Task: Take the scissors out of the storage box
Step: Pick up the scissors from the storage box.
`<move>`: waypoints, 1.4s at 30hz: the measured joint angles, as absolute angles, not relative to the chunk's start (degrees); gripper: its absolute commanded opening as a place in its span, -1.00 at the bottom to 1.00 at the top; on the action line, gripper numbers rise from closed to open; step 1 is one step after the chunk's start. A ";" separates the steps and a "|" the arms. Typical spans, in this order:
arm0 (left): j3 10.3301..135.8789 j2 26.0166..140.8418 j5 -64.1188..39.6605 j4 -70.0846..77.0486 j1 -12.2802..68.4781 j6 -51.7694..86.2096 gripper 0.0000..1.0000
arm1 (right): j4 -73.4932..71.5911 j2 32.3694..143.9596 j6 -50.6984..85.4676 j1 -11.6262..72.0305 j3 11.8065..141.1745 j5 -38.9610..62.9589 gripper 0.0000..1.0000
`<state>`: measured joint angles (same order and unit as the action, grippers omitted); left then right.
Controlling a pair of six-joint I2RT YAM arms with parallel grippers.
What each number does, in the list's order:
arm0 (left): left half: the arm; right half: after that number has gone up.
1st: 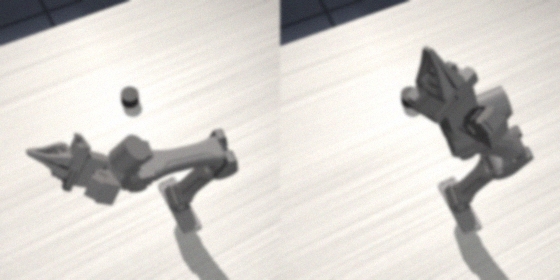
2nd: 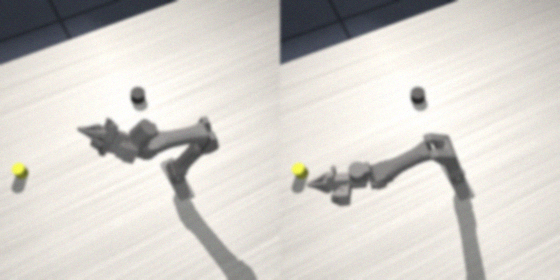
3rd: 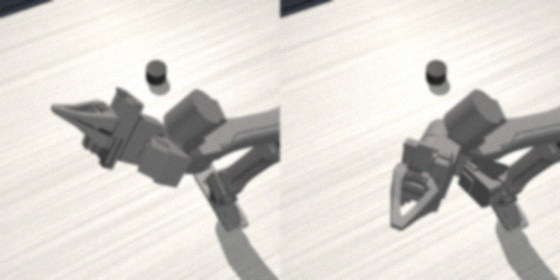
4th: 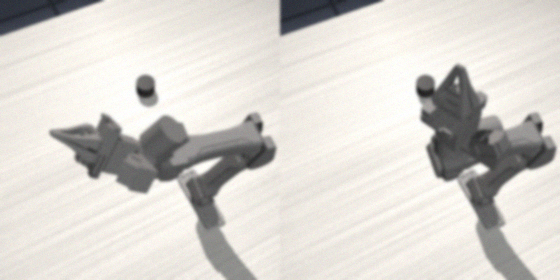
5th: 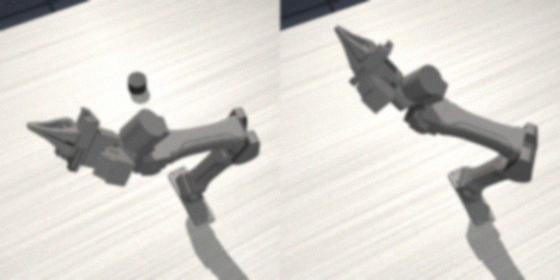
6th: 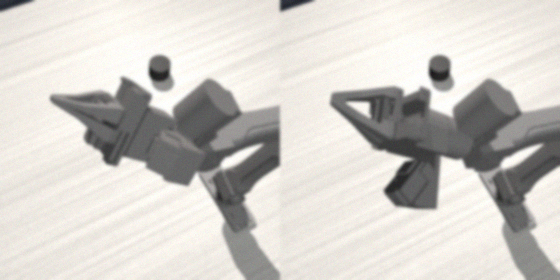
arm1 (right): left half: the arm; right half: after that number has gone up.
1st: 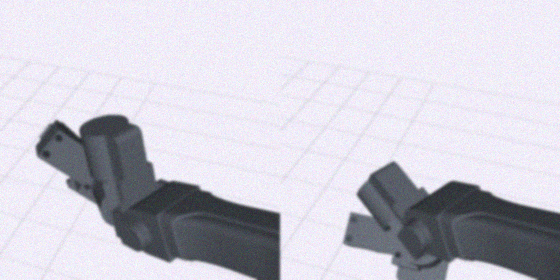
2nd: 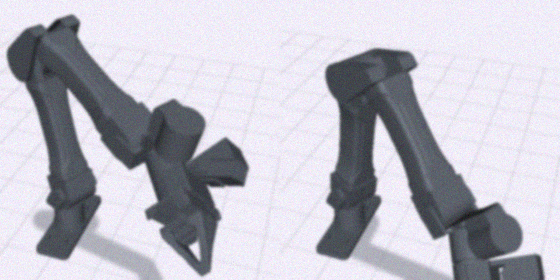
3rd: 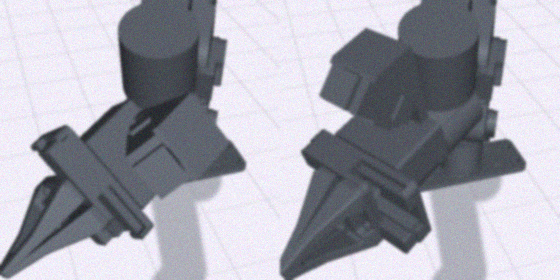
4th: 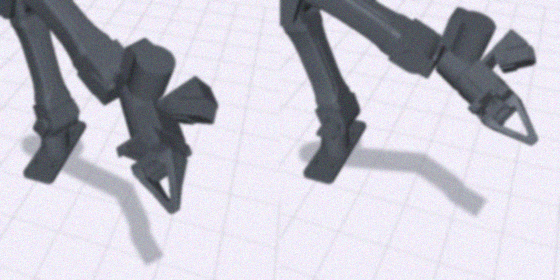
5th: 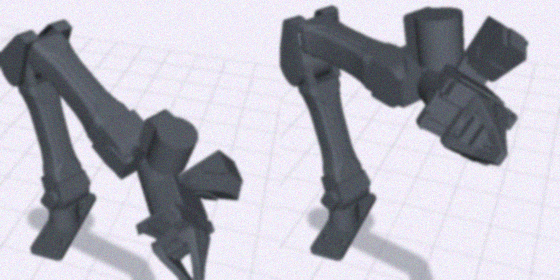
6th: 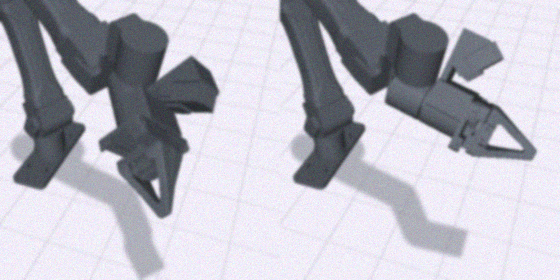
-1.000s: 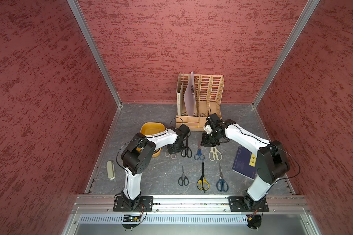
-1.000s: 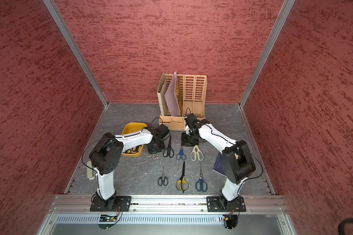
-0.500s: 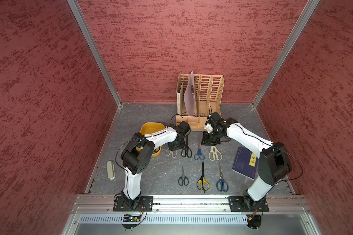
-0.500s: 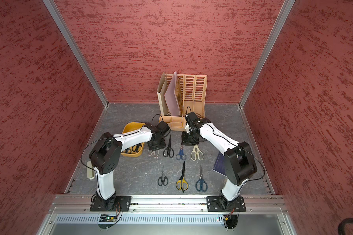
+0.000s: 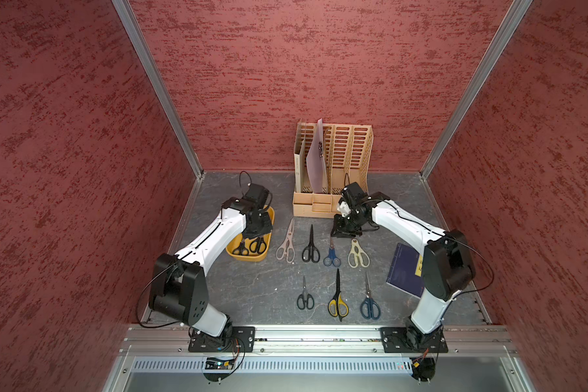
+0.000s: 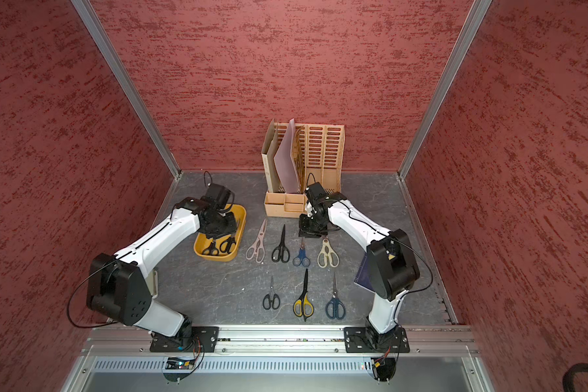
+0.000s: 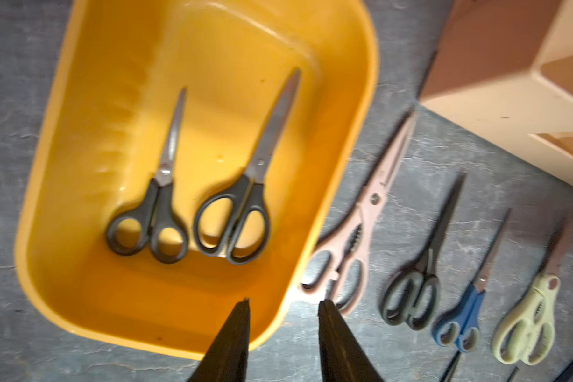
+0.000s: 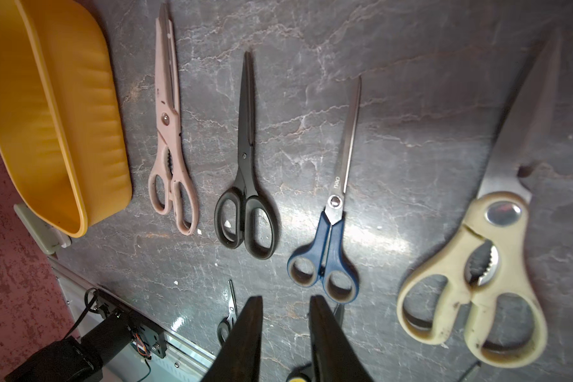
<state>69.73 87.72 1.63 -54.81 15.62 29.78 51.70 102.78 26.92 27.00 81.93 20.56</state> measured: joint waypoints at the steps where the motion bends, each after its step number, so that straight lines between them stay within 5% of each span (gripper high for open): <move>1: 69.01 87.77 1.34 -55.00 14.22 28.42 -0.30 | 51.68 102.91 27.27 27.00 81.91 20.64 -0.42; 15: 64.42 93.86 -1.21 -50.26 6.44 16.38 -0.42 | 50.35 103.42 30.98 27.00 81.69 20.53 -0.42; 42: 66.72 103.77 -1.19 -43.46 6.96 11.38 -0.46 | 50.43 104.05 33.26 27.00 81.69 17.80 -0.42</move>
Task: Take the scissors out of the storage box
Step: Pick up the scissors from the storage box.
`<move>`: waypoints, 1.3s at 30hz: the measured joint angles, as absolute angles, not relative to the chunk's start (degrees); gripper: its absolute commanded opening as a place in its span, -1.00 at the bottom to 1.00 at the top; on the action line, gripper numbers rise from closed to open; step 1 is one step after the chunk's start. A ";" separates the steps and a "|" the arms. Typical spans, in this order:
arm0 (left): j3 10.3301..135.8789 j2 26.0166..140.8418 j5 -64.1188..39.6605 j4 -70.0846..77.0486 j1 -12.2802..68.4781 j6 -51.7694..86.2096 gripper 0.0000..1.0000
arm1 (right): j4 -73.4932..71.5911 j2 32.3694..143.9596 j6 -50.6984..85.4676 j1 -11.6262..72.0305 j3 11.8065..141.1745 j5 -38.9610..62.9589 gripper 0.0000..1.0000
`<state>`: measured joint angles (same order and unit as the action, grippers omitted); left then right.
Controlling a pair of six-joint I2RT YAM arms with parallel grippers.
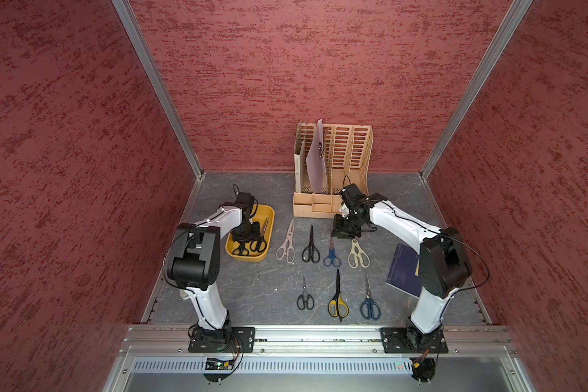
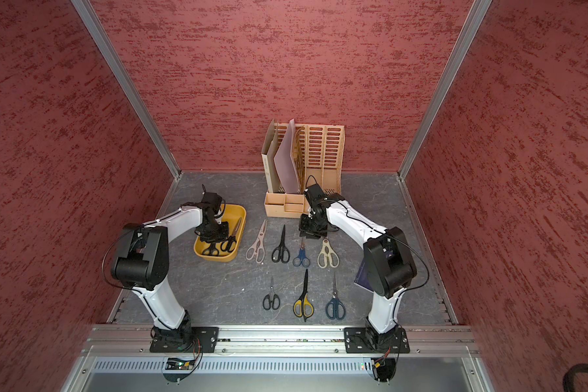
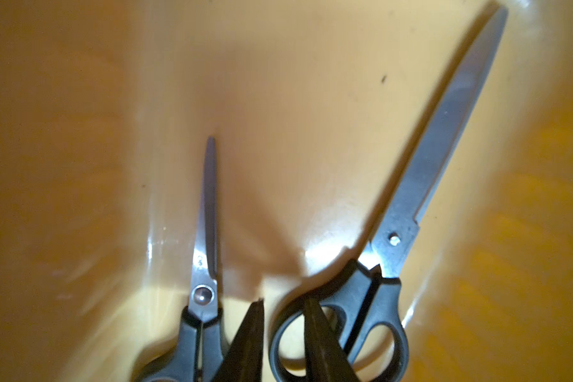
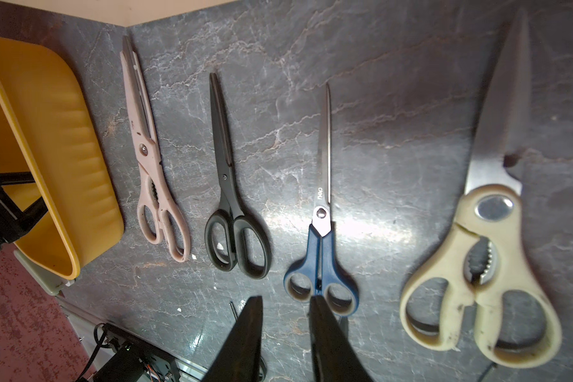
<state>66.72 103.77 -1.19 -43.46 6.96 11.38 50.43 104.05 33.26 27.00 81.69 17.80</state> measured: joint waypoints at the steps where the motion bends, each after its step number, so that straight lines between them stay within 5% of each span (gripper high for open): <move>1: 66.50 103.55 -1.28 -43.44 7.05 11.64 -0.46 | 50.43 104.05 33.26 27.00 81.69 17.76 -0.43; 22: 64.47 103.42 -1.37 -43.77 8.36 12.56 -0.52 | 50.70 104.05 33.21 27.00 81.69 17.54 -0.42; 31: 64.47 102.96 -0.93 -43.75 8.34 12.36 -0.95 | 51.44 104.05 32.47 27.00 81.69 16.38 -0.42; 39: 64.90 94.78 -0.95 -48.29 8.75 13.32 -1.00 | 52.21 104.05 30.83 27.00 83.79 16.40 -0.42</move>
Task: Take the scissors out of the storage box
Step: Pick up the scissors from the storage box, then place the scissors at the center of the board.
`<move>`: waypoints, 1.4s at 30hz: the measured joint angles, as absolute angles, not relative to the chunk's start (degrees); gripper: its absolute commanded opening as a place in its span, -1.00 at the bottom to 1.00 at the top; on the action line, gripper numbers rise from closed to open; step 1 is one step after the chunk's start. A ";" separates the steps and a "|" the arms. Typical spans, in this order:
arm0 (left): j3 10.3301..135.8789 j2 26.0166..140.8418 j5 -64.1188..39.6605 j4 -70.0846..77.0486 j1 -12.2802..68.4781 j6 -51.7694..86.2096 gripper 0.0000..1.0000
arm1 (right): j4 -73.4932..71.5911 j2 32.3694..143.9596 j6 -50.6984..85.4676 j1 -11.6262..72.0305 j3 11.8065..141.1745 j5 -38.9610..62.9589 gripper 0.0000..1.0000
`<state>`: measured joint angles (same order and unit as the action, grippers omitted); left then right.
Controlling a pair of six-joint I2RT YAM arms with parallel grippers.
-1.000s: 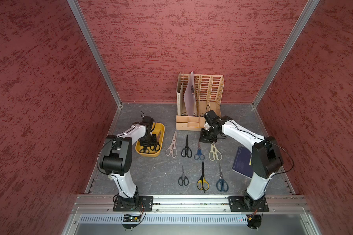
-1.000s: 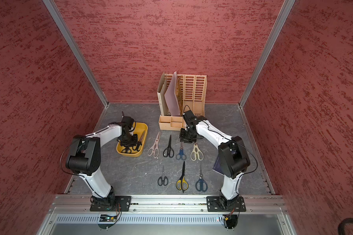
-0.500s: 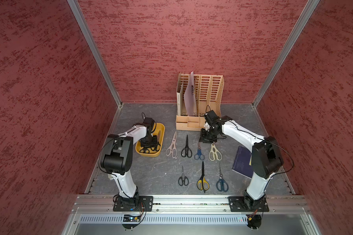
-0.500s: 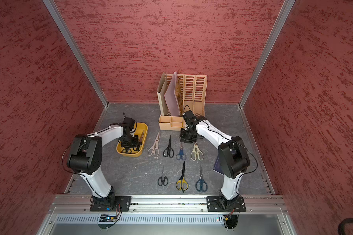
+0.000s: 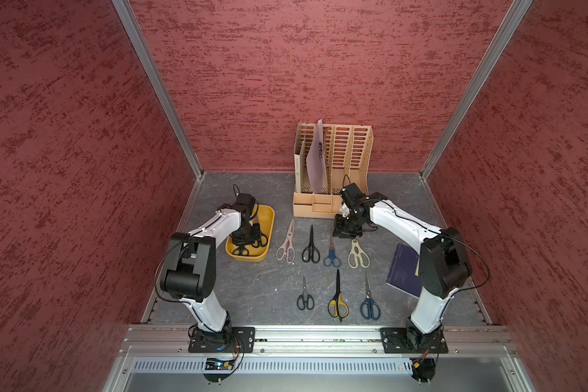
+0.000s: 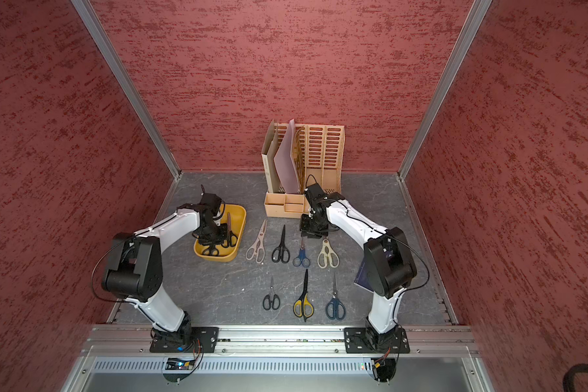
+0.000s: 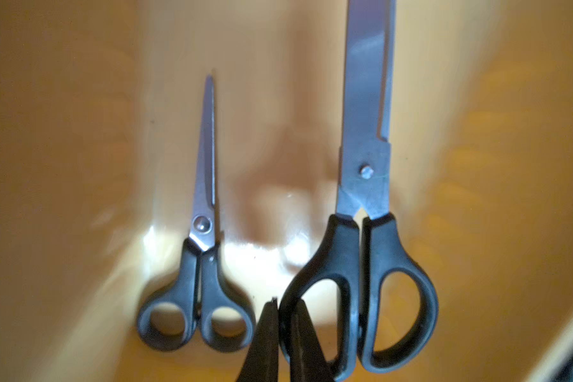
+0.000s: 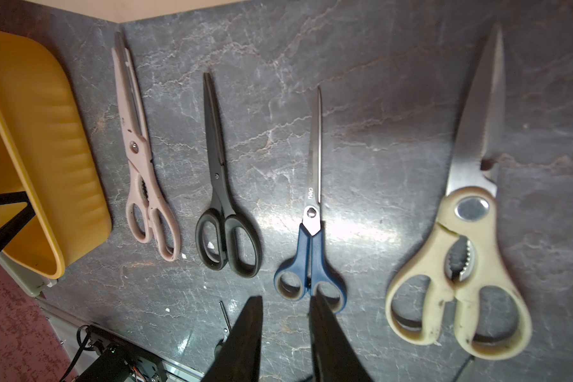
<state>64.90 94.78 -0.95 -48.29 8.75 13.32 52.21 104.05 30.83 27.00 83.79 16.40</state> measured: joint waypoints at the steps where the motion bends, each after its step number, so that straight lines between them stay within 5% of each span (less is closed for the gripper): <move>1: 65.28 93.08 -0.99 -48.97 9.04 13.50 -1.00 | 52.18 104.05 30.57 27.00 84.47 16.47 -0.42; 10: 67.40 76.64 -0.58 -56.82 18.00 17.87 -1.00 | 51.18 104.47 27.44 27.00 88.51 18.63 -0.42; 18: 61.04 65.52 2.11 -62.43 38.68 31.68 -1.00 | 49.39 106.32 25.67 27.00 87.46 22.46 -0.43; 26: 51.46 67.42 6.46 -64.90 58.72 49.50 -1.00 | 47.79 106.32 24.53 27.00 84.16 24.71 -0.42; 42: 38.72 71.35 6.33 -55.81 64.07 58.46 -1.00 | 47.57 106.32 23.05 27.00 82.76 25.52 -0.43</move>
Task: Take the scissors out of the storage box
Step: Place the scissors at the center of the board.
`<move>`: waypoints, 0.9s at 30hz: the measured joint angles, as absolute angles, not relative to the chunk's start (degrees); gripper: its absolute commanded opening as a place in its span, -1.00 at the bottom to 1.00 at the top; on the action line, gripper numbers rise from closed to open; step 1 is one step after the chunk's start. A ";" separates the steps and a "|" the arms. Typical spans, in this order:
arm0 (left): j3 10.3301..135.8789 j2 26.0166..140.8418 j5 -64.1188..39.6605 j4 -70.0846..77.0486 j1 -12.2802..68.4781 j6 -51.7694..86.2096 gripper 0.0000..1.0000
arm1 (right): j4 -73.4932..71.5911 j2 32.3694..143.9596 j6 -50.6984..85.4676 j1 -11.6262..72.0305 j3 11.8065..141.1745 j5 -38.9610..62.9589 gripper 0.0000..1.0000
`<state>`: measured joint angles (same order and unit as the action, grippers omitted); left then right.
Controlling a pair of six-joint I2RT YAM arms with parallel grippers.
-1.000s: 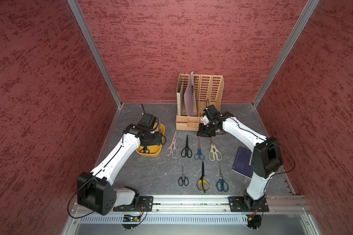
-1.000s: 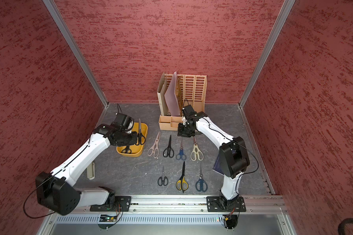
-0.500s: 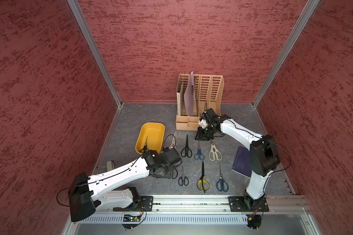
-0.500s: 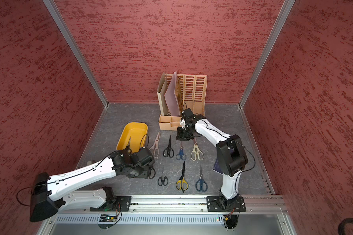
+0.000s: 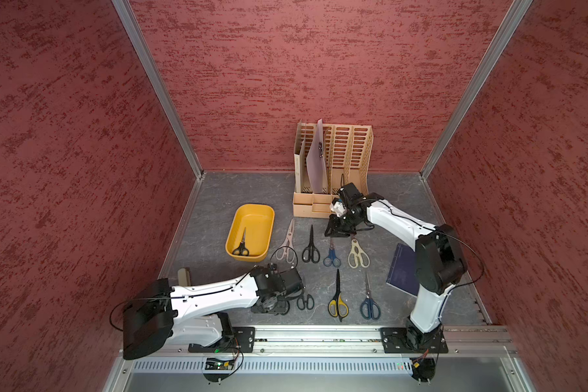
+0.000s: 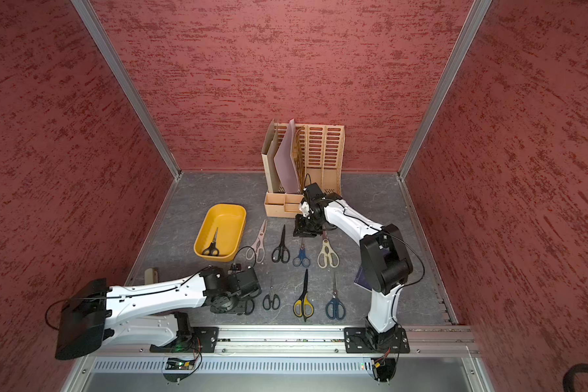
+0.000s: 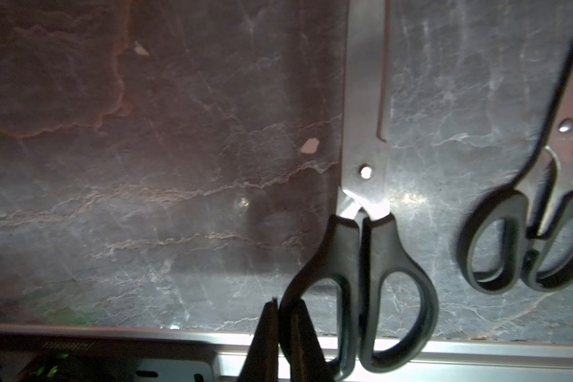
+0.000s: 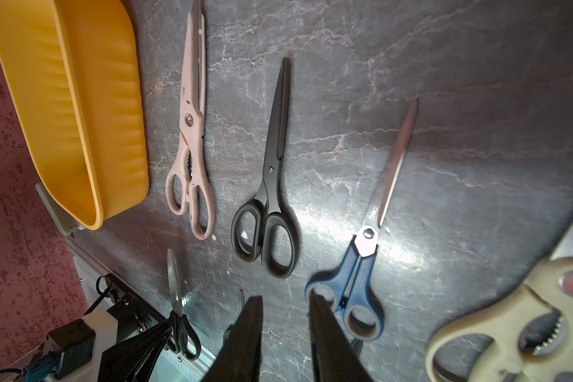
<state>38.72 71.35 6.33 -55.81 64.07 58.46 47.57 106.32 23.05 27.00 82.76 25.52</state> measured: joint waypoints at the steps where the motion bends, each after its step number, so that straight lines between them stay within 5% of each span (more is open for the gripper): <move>1: 38.48 71.85 6.33 -54.94 64.25 58.35 -1.00 | 47.59 106.32 23.00 27.00 82.76 25.52 -0.42; 6: 36.99 74.28 6.28 -52.62 64.64 58.26 -0.95 | 47.62 106.32 22.83 27.00 82.76 25.50 -0.42; 10: 35.62 74.24 6.46 -53.12 64.66 58.87 -0.35 | 47.62 106.32 22.63 27.00 82.76 25.52 -0.42; 13: 35.81 73.14 6.90 -54.54 64.66 59.53 -0.08 | 47.62 106.32 22.63 27.00 82.76 25.50 -0.43; 20: 43.86 67.37 9.08 -61.49 60.69 58.26 0.01 | 47.57 106.32 22.65 27.00 82.76 25.52 -0.42; 27: 52.77 60.62 9.08 -63.37 37.80 50.52 -0.01 | 47.37 106.32 22.68 27.00 82.76 25.52 -0.43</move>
<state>52.77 60.62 9.08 -63.37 37.80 50.52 47.37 106.32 22.68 27.00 82.76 25.52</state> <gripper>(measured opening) 0.499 0.288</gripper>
